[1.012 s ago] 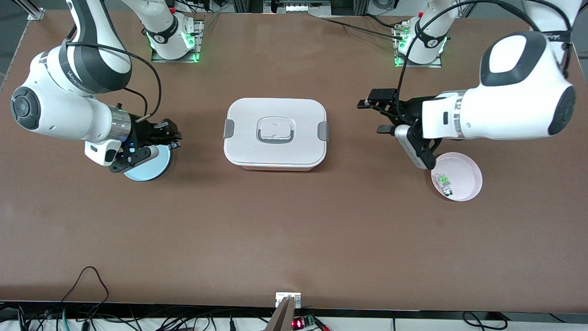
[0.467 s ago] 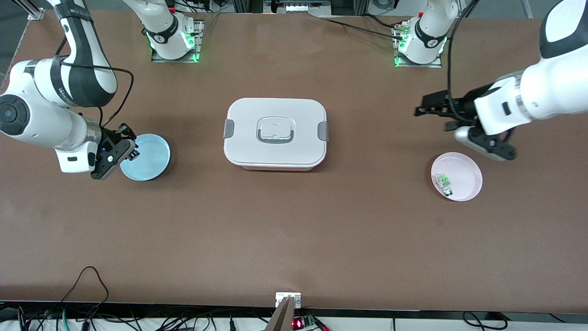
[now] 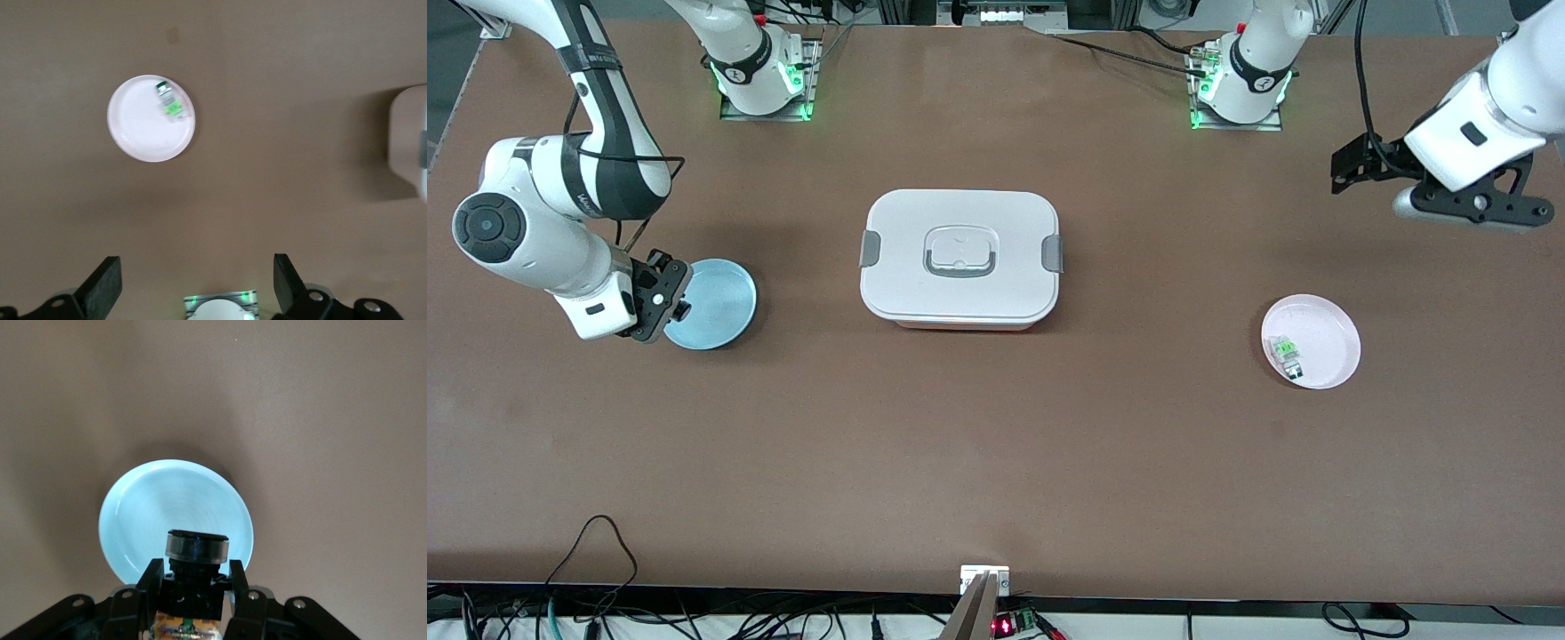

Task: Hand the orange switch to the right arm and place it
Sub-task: 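Lower the switch with the right gripper onto the blue plate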

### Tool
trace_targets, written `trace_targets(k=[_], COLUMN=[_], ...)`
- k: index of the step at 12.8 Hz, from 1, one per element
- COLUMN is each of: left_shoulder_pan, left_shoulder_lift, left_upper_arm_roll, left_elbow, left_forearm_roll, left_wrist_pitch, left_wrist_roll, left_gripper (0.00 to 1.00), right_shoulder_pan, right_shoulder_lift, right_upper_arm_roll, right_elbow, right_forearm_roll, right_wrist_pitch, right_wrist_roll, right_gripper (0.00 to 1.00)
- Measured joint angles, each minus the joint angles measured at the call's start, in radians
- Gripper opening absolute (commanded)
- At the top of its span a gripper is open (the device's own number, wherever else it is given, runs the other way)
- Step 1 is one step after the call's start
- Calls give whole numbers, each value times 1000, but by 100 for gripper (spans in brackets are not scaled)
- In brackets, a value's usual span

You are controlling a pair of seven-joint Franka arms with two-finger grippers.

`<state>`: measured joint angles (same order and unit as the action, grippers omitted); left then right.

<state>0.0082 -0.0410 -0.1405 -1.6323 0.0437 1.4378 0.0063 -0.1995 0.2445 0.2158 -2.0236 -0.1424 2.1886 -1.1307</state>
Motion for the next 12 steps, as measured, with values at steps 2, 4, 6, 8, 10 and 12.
trace_targets(k=[2, 4, 6, 8, 10, 12], left_shoulder_pan=[-10, -11, -11, -11, -10, -8], left_shoulder_lift=[-16, -9, 3, 11, 14, 14], left_upper_arm_roll=[15, 30, 36, 37, 37, 40], left_elbow=[-32, -35, -31, -23, -20, -19], left_forearm_roll=[24, 8, 3, 3, 3, 2], left_wrist_pitch=[33, 53, 60, 62, 62, 62], left_wrist_roll=[0, 0, 0, 0, 0, 0], left_gripper=[100, 100, 100, 100, 100, 100], right_shoulder_pan=[-21, -30, -30, -30, -31, -31], right_shoulder_lift=[13, 28, 36, 48, 58, 62], right_upper_arm_roll=[0, 0, 0, 2, 2, 2], right_elbow=[-58, -98, -125, -140, -146, -149], right_forearm_roll=[0, 0, -2, -3, -3, -3], right_wrist_pitch=[104, 149, 155, 166, 180, 181], right_wrist_roll=[-70, -113, -173, -295, -425, -522], right_gripper=[25, 25, 25, 25, 25, 26])
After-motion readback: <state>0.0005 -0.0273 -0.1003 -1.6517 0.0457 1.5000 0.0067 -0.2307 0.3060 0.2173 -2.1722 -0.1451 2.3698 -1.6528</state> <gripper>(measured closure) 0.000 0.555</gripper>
